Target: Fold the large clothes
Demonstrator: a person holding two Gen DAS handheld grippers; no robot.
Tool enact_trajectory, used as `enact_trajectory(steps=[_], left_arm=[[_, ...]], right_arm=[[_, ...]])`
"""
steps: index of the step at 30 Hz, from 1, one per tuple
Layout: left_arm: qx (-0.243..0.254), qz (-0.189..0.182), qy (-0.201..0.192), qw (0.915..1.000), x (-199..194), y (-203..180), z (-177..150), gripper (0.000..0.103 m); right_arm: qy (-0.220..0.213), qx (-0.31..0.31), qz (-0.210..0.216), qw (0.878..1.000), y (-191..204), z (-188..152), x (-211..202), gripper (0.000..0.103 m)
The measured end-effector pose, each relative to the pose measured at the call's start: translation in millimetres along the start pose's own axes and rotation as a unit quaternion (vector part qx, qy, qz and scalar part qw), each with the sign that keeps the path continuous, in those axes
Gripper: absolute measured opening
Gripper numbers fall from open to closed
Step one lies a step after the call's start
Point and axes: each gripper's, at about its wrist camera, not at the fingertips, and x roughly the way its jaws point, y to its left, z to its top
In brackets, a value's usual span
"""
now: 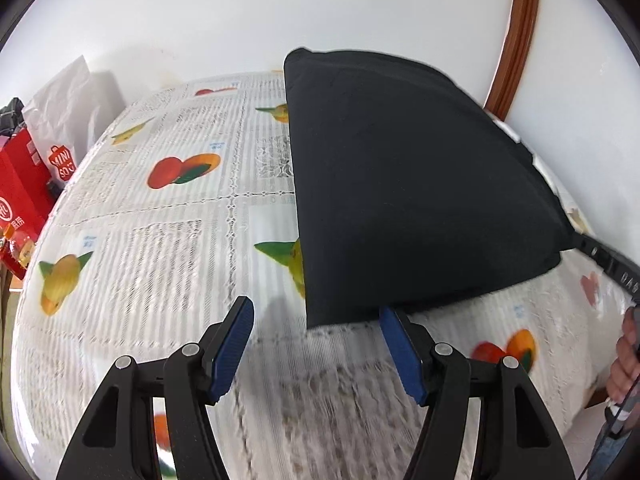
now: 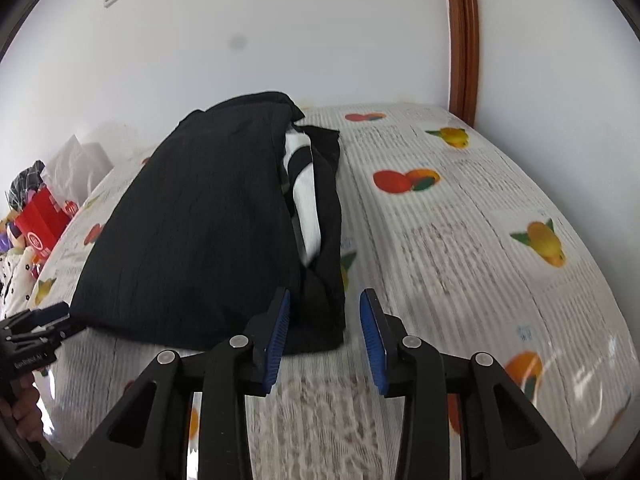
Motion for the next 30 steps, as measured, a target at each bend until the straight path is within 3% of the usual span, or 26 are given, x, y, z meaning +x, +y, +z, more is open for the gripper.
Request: enact_trajectory(steps=[6,10,18,20,21,24,30], left_arm=[[-0.007,-0.006,-0.035,0.9993,-51,-3,-2,0.063],[-0.006,0.0,-0.059,0.9982,-82,-8,1,0.063],[-0.001,0.014,-0.085,0.9963,-128,-19,4,0.065],[0.001,0.021,-0.094,0.9954,-140,-21,3,0.07],[0.002,0.024,-0.099,0.9948,-145,-22,2,0.071],[0.004,0.028,-0.112,0.9933,-159,-24,0,0.075],[0.007,0.038,-0.121,0.9919,-178,-28,-8,0.08]], right_arm=[[0.009,0.013,-0.012,1.0,6,-4,-37,0.038],[-0.014,0.022,-0.018,1.0,11,2,-74,0.058],[-0.045,0.02,-0.036,0.998,22,11,-136,0.059],[-0.049,0.02,-0.039,0.998,25,11,-147,0.06],[-0.053,0.021,-0.04,0.998,26,10,-154,0.062],[-0.068,0.021,-0.045,0.996,29,6,-170,0.087],[-0.086,0.009,-0.067,0.994,37,0,-193,0.095]])
